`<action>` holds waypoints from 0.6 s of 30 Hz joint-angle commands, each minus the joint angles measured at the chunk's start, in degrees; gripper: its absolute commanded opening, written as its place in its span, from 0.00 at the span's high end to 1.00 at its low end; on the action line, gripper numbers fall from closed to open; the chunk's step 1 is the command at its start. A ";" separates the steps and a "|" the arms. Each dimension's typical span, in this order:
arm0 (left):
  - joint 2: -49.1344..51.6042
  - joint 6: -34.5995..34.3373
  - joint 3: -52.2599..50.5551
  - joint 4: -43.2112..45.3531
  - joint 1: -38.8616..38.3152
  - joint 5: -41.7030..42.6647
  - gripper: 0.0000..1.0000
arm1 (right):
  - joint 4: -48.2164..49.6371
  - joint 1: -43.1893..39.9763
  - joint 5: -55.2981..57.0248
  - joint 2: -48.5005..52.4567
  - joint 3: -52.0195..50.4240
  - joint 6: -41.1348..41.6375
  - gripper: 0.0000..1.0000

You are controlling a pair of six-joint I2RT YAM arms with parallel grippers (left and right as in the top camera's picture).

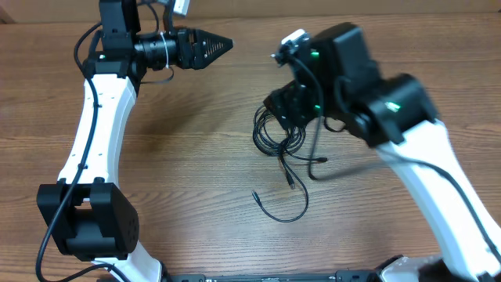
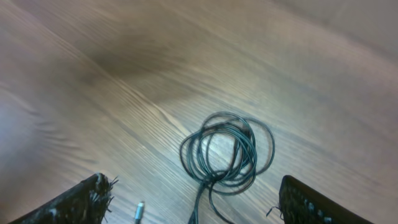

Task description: Untangle cables

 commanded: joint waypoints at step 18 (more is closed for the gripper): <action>-15.96 -8.90 0.13 -27.96 -4.68 -53.72 0.01 | 14.58 -12.24 10.51 21.81 -5.20 36.74 0.03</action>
